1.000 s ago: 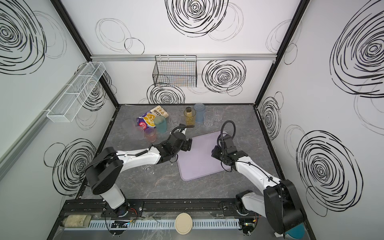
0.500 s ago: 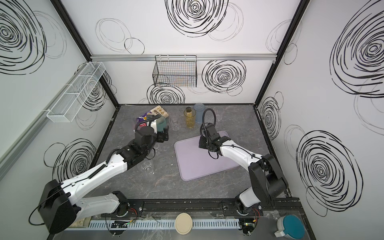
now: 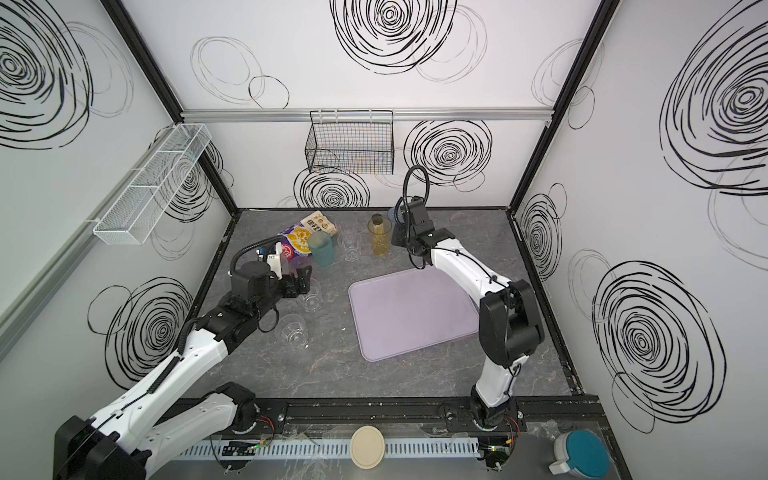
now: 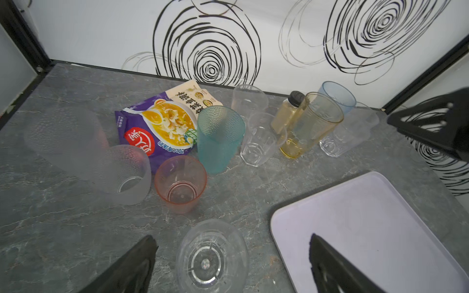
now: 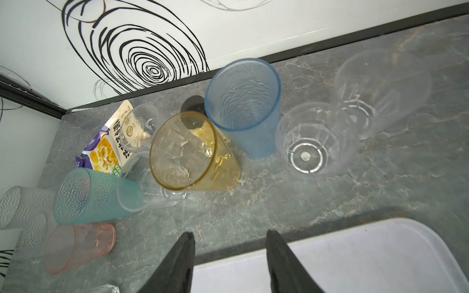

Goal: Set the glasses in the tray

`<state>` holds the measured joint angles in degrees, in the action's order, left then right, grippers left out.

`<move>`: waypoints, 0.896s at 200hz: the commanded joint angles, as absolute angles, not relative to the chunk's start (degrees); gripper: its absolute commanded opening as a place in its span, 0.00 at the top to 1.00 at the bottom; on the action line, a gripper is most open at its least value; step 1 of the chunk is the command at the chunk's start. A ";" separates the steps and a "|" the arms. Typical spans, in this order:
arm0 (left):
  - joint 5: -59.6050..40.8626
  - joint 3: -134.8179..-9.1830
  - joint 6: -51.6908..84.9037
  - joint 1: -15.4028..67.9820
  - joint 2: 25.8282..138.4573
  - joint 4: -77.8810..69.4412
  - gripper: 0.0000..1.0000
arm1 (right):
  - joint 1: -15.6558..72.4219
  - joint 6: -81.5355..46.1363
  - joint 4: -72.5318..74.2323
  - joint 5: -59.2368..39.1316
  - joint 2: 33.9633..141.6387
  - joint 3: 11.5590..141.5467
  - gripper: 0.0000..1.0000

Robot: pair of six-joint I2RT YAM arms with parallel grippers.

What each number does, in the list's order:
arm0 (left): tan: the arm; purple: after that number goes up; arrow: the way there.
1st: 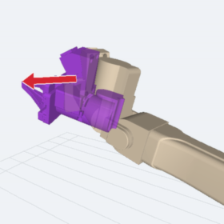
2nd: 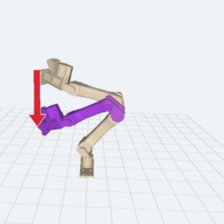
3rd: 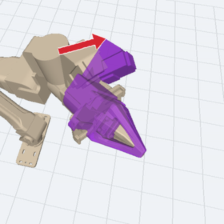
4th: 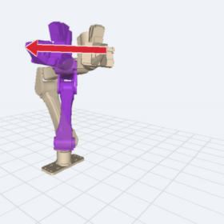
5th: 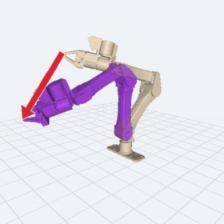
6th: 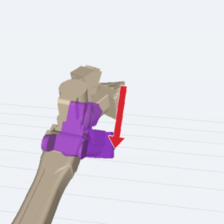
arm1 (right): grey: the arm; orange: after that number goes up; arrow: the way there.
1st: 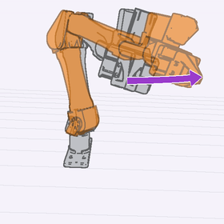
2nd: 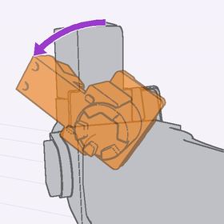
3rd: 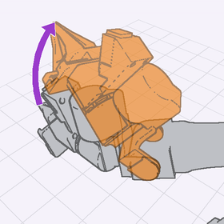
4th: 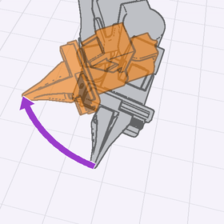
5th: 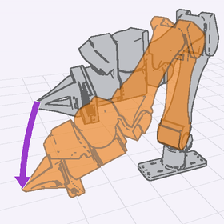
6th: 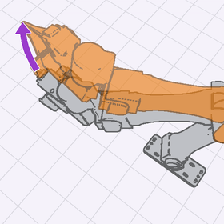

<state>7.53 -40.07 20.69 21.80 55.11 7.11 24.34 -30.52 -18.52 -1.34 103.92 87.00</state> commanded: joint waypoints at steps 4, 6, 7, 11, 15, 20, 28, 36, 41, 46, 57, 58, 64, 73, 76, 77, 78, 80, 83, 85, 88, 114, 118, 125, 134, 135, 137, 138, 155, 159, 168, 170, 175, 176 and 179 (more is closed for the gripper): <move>7.39 -38.53 22.36 25.79 54.95 3.08 0.03 | 23.82 -31.01 -24.86 -1.53 109.61 95.87 0.51; 7.71 -38.33 22.40 26.31 54.94 2.88 0.03 | 23.82 -31.13 -25.04 -1.61 110.04 96.43 0.52; 7.81 -38.24 22.41 26.56 54.93 2.71 0.03 | 23.82 -31.21 -25.13 -1.73 110.26 96.64 0.52; 8.78 -37.79 22.48 27.66 54.91 2.16 0.03 | 23.87 -31.35 -25.32 -1.98 110.98 97.52 0.52; 9.66 -37.33 22.45 28.72 54.88 1.76 0.03 | 23.83 -31.44 -25.37 -2.39 111.65 98.10 0.52; 10.68 -36.70 22.41 30.08 54.83 1.01 0.03 | 23.91 -31.66 -25.44 -2.74 112.47 98.92 0.53; 12.32 -35.77 22.01 31.92 54.59 0.00 0.03 | 24.01 -32.07 -25.64 -2.93 113.62 99.95 0.53; 13.65 -34.99 21.69 33.51 54.53 -0.98 0.03 | 24.24 -32.24 -25.75 -2.44 114.63 100.93 0.54; 14.32 -34.58 21.49 34.28 54.48 -1.57 0.03 | 24.25 -32.33 -25.75 -2.17 115.21 101.34 0.54; 14.85 -34.24 21.31 34.79 54.54 -2.00 0.03 | 24.25 -32.34 -25.51 -2.13 115.71 101.58 0.54; 15.50 -33.73 21.21 35.52 54.82 -2.69 0.03 | 24.09 -32.26 -25.01 -2.13 116.76 102.02 0.56; 15.48 -33.65 21.24 35.51 54.88 -2.66 0.03 | 24.13 -32.26 -24.99 -2.13 116.83 102.08 0.56; 15.54 -33.51 21.25 35.64 55.01 -2.68 0.04 | 24.01 -32.17 -24.83 -2.21 117.43 102.46 0.57; 15.57 -33.49 21.10 35.70 55.27 -2.42 0.04 | 23.87 -32.17 -24.74 -2.49 118.44 103.42 0.58; 15.68 -33.49 21.09 35.69 55.35 -2.30 0.04 | 23.90 -32.10 -24.74 -2.54 118.79 103.68 0.58; 15.71 -33.49 21.09 35.68 55.36 -2.21 0.04 | 23.90 -32.09 -24.76 -2.55 118.90 103.78 0.58; 15.68 -33.49 21.14 35.68 55.37 -2.20 0.04 | 23.86 -32.09 -24.77 -2.55 118.99 103.88 0.58; 15.72 -33.44 21.10 35.73 55.37 -2.20 0.04 | 23.81 -32.02 -24.78 -2.55 119.29 104.19 0.59; 15.81 -33.45 21.17 35.77 55.37 -2.20 0.04 | 23.85 -31.93 -24.86 -2.48 119.54 104.55 0.59; 15.88 -33.41 21.16 35.79 55.41 -2.22 0.04 | 23.83 -31.84 -24.91 -2.58 119.75 104.80 0.60; 15.89 -33.40 21.08 35.84 55.45 -2.20 0.04 | 23.79 -31.74 -25.00 -2.52 120.23 105.24 0.60; 16.17 -33.10 21.07 35.96 55.49 -2.50 0.04 | 23.68 -31.55 -26.94 -2.55 123.38 108.68 0.65; 16.17 -33.03 21.08 35.95 55.48 -2.63 0.04 | 23.71 -31.55 -27.26 -2.63 123.77 109.02 0.67; 16.19 -32.96 21.24 35.95 55.60 -2.77 0.04 | 23.71 -31.59 -27.65 -2.79 124.21 109.49 0.69; 16.09 -32.93 21.33 35.97 55.76 -2.81 0.04 | 23.65 -31.55 -28.08 -3.04 124.70 110.07 0.73; 16.08 -32.94 21.30 35.96 55.79 -2.81 0.04 | 23.69 -31.60 -28.15 -3.06 124.71 110.05 0.73; 16.08 -32.97 21.32 35.95 55.85 -2.77 0.04 | 23.76 -31.63 -28.28 -3.07 124.76 110.15 0.74; 16.08 -32.97 21.30 35.95 55.87 -2.79 0.04 | 23.79 -31.64 -28.34 -3.07 124.78 110.18 0.74; 16.17 -33.03 21.45 36.04 56.07 -2.68 0.04 | 23.83 -31.56 -29.14 -3.04 124.58 110.37 0.80; 16.24 -33.03 21.44 36.10 56.17 -2.58 0.04 | 23.86 -31.61 -29.33 -2.93 124.44 110.37 0.81; 16.33 -32.96 21.40 36.12 56.19 -2.65 0.04 | 23.93 -31.64 -29.94 -2.50 123.93 110.13 0.84; 16.34 -32.96 21.41 36.15 56.28 -2.66 0.04 | 24.02 -31.64 -30.07 -2.47 123.69 110.04 0.85; 16.47 -33.01 21.44 36.12 56.27 -2.74 0.04 | 24.03 -31.57 -30.22 -2.47 123.16 109.66 0.86; 16.50 -33.03 21.44 36.12 56.31 -2.73 0.04 | 24.01 -31.56 -30.19 -2.46 123.06 109.54 0.86; 16.56 -33.10 21.40 36.13 56.28 -2.73 0.04 | 24.13 -31.39 -29.96 -2.51 122.66 109.15 0.87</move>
